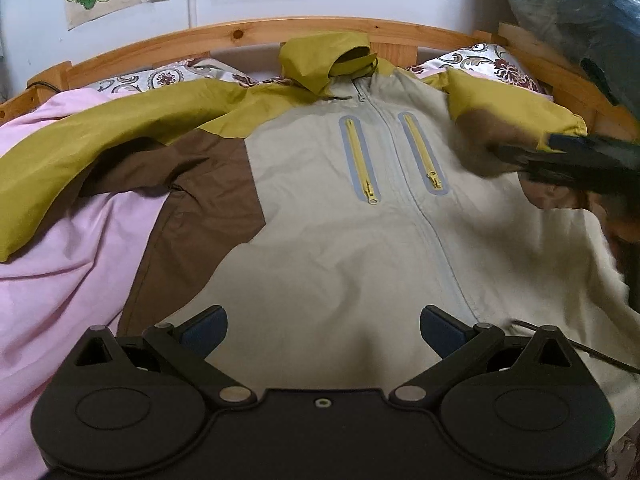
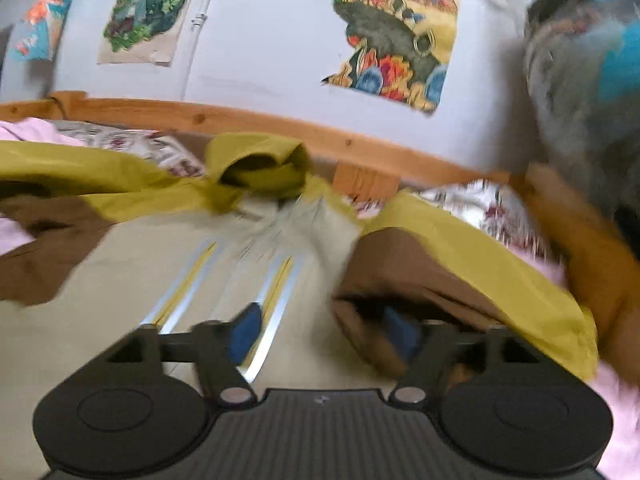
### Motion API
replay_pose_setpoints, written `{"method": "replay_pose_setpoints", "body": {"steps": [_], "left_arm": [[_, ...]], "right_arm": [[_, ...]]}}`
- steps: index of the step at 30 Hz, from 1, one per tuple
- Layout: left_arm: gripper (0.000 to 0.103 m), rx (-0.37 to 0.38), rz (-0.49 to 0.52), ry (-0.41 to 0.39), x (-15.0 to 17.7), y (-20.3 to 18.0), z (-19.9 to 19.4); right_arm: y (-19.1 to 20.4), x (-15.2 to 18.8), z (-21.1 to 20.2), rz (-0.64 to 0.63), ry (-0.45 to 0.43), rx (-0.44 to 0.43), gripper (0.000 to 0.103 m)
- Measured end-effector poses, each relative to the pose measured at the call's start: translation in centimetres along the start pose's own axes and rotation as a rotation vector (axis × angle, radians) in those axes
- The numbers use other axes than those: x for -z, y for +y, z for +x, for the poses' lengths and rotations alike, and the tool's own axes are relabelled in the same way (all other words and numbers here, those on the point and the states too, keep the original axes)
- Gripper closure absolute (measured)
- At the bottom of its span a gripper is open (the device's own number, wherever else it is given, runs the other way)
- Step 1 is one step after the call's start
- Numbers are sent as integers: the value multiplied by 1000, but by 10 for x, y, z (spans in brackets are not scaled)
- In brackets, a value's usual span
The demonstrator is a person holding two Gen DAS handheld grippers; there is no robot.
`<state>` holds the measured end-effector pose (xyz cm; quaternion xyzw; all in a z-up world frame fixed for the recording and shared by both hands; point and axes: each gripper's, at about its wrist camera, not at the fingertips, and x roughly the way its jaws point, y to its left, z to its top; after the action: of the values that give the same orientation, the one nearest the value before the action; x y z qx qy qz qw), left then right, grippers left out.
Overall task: Fold large clothes
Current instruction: 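Move the right tool to the olive sleeve cuff and grasp it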
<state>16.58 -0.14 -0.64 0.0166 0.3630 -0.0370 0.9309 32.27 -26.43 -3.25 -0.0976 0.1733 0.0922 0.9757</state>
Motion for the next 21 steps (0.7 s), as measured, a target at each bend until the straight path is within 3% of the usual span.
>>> {"method": "replay_pose_setpoints", "body": {"steps": [2, 5, 8, 11, 15, 16, 18, 19, 20, 21], "left_arm": [[1, -2, -3, 4, 1, 3, 0], [1, -2, -11, 7, 2, 6, 2], [1, 5, -25, 17, 1, 5, 5], [1, 20, -23, 15, 2, 3, 5], [1, 7, 1, 6, 5, 2, 3], [1, 6, -1, 7, 5, 2, 2], [1, 7, -12, 11, 5, 4, 3], [1, 8, -17, 12, 5, 4, 3], [1, 9, -24, 11, 4, 5, 3], [1, 9, -29, 8, 4, 5, 2]], "right_arm": [[-18, 3, -18, 58, -3, 9, 14], [-55, 3, -34, 209, -13, 87, 9], [-104, 0, -15, 414, 20, 222, 9], [-140, 3, 10, 511, 49, 291, 11], [-170, 6, 41, 643, 109, 285, 15], [-173, 4, 45, 664, 106, 276, 19], [-170, -4, 48, 652, 93, 250, 39], [-166, -10, 47, 625, 100, 252, 68], [-163, -15, 43, 596, 98, 267, 83], [-159, -19, 39, 576, 79, 259, 87]]}}
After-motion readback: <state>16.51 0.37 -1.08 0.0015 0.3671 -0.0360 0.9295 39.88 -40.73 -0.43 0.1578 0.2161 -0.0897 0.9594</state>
